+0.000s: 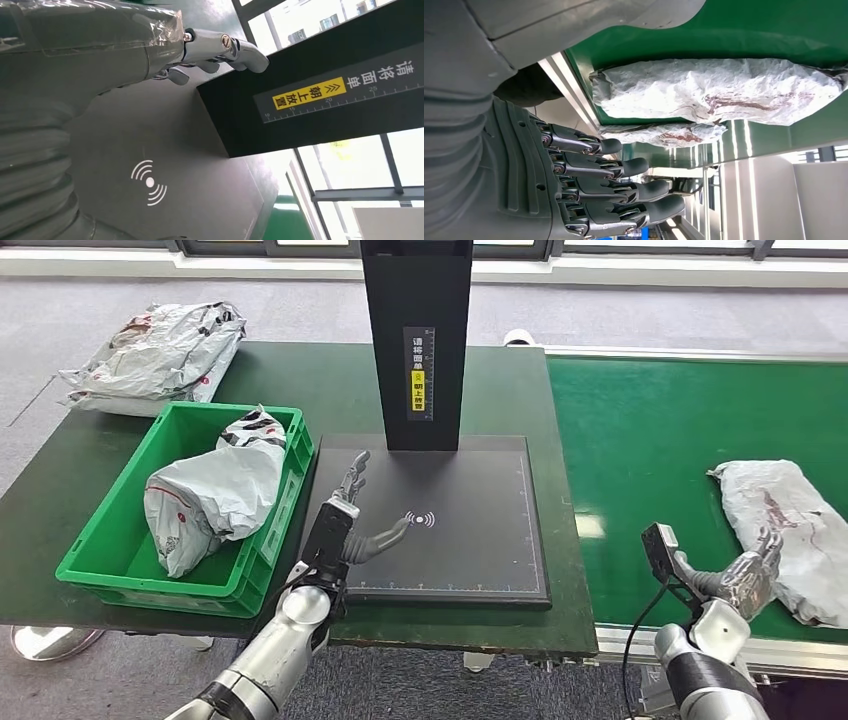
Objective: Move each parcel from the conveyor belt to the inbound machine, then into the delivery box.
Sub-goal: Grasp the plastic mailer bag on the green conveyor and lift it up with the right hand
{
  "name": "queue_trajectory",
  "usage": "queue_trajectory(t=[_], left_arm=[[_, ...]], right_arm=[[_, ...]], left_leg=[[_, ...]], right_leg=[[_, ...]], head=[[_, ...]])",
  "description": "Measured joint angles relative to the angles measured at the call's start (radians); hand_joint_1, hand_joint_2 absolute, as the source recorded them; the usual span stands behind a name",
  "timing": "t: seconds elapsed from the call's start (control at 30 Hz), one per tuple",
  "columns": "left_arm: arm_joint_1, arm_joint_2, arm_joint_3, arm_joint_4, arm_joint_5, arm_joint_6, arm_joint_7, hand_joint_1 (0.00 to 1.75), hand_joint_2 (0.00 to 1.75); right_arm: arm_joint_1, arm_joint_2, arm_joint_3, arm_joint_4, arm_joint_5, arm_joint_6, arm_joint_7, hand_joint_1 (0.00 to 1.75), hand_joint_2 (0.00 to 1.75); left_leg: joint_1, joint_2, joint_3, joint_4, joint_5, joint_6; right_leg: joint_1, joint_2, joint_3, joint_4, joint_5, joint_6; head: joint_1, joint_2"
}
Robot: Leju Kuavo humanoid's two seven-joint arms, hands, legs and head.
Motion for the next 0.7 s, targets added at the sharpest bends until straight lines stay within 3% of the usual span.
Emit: queue_trajectory(t=[0.3, 0.7], left_arm=[[0.036, 0.002, 0.021, -0.028, -0.028, 0.035, 0.001, 0.0, 1.75], [0.062, 0.002, 0.05, -0.066, -0.054, 0.04, 0.008, 0.0, 1.75]], right_arm=[[-0.027, 0.003, 0.0, 0.021, 0.056, 0.038, 0.064, 0.0, 1.75], [-0.034, 0.005, 0.0, 0.028, 0.061, 0.042, 0.061, 0.0, 1.75]], left_leg=[[0.0, 0.0, 0.0, 0.0, 0.0, 0.0], [0.0, -0.001, 0.0, 0.0, 0.0, 0.0]], right_leg=[[0.0, 0.0, 0.0, 0.0, 0.0, 0.0], [0.0, -0.001, 0.0, 0.0, 0.0, 0.0]], head=[[0.0, 0.0], [0.0, 0.0]])
